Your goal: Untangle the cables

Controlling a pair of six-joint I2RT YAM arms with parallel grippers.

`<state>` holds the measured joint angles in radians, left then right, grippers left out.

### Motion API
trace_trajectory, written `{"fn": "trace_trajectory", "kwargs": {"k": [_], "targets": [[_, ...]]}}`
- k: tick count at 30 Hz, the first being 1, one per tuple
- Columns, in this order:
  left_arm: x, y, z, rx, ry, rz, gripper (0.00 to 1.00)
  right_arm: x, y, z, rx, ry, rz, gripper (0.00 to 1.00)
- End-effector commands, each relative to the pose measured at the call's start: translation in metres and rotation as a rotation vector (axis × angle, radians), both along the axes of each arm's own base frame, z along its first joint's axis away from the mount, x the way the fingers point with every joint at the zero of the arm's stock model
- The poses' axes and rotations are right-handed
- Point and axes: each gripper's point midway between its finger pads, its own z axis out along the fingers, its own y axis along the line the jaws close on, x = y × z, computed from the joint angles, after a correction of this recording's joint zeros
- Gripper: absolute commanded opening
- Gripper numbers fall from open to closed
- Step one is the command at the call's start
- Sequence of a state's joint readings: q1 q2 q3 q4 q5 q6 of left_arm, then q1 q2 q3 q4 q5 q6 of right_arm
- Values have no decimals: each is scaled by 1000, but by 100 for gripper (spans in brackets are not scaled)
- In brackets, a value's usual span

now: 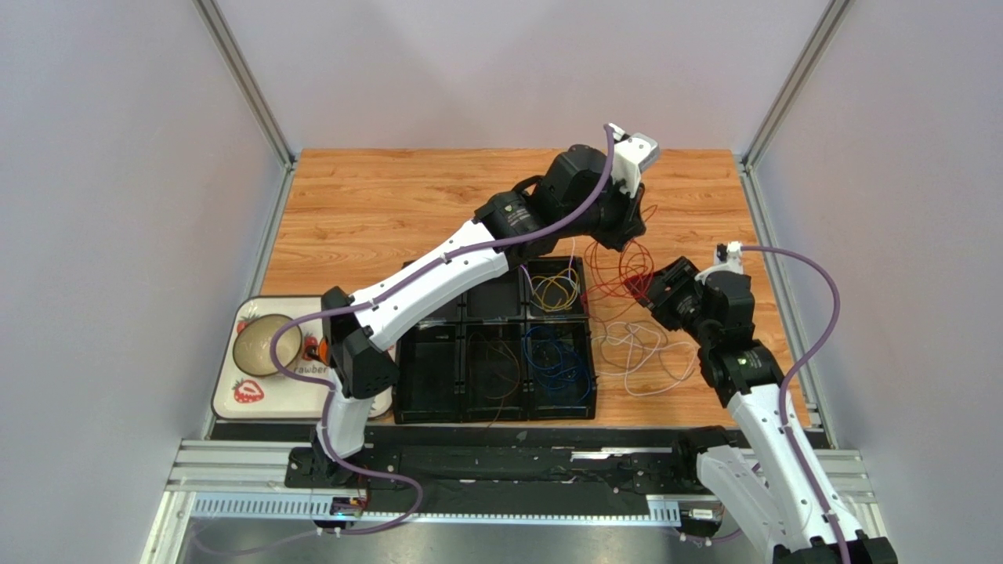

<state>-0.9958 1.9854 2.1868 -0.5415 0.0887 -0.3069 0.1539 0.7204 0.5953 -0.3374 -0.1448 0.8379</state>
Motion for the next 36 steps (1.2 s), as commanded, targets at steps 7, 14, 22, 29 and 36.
{"fn": "trace_trajectory", "kwargs": {"k": [7, 14, 22, 29, 36], "targets": [[-15, 12, 22, -31, -17, -25, 0, -4, 19, 6, 42, -117, 125, 66], [-24, 16, 33, -57, -11, -51, 0, -4, 14, 12, 17, -171, 101, 83], [-35, 20, 50, -78, -5, -89, 0, -2, 4, 13, -170, -229, 143, 82], [-44, 23, 56, -70, 22, -115, 0, 0, 8, 24, -268, -343, 222, 82], [-55, 25, 69, -94, 47, -153, 0, 0, 27, 58, -249, -577, 314, 81]]}}
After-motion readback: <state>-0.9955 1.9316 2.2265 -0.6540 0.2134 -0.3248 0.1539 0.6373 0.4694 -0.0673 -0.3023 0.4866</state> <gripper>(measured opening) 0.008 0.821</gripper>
